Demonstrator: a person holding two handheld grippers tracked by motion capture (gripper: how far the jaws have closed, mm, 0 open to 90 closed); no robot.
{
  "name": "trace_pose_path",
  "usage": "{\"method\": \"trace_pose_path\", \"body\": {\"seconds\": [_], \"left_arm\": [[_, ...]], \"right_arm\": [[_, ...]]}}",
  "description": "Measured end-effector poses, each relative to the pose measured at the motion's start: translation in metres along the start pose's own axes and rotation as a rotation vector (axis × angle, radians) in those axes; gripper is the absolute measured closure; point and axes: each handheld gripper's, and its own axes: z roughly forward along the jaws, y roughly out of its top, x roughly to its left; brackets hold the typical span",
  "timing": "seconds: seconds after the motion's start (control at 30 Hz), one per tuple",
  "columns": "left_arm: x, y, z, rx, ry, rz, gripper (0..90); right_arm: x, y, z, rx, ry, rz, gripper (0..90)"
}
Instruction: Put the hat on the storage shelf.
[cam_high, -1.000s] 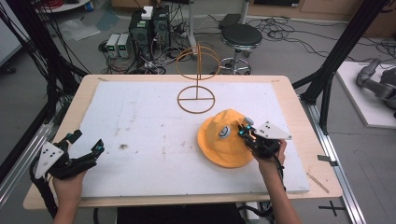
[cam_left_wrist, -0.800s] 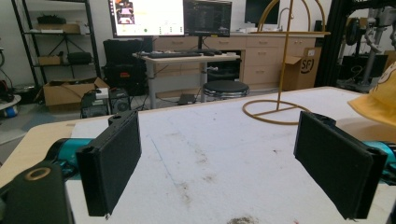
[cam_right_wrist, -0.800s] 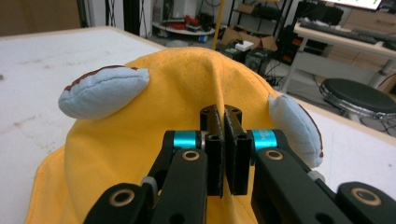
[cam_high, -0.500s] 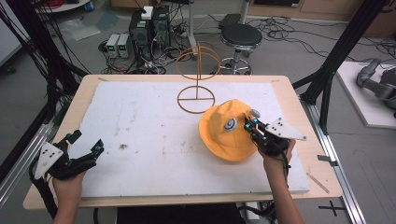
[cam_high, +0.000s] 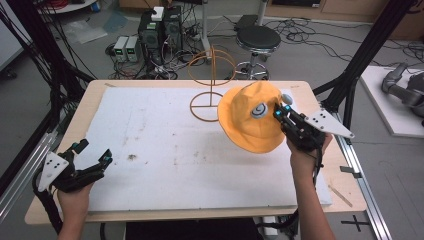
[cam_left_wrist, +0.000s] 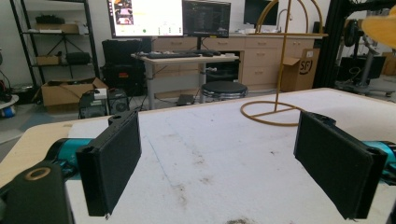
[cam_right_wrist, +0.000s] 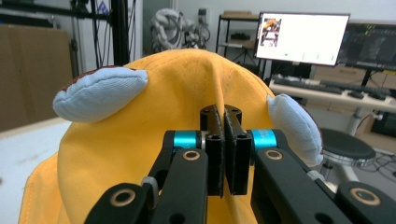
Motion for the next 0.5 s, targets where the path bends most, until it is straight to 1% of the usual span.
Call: {"method": "trace_pose_path", "body": {"seconds": [0.03,0.07,0.1,0.27,0.43,0.5], "left_arm": [[0.000,0.000,0.000,0.000,-0.001,0.000,15.3],[-0.001,0.000,0.000,0.000,-0.001,0.000,15.3],[-0.001,0.000,0.000,0.000,-0.003,0.002,15.3],[-0.001,0.000,0.000,0.001,-0.005,0.003,15.3],[-0.001,0.001,0.001,-0.006,-0.005,-0.002,15.3],[-0.002,0.001,0.001,-0.006,-0.007,0.000,15.3]], "right_arm": [[0.000,0.000,0.000,0.000,0.000,0.000,88.9],[0.000,0.004,0.001,-0.006,-0.001,0.000,88.9],[-0.001,0.012,0.004,-0.019,-0.006,-0.005,88.9],[-0.001,0.031,0.015,-0.043,-0.023,-0.010,88.9],[0.001,0.049,0.030,-0.064,-0.035,-0.016,88.9],[0.002,0.053,0.033,-0.067,-0.037,-0.018,88.9]]}}
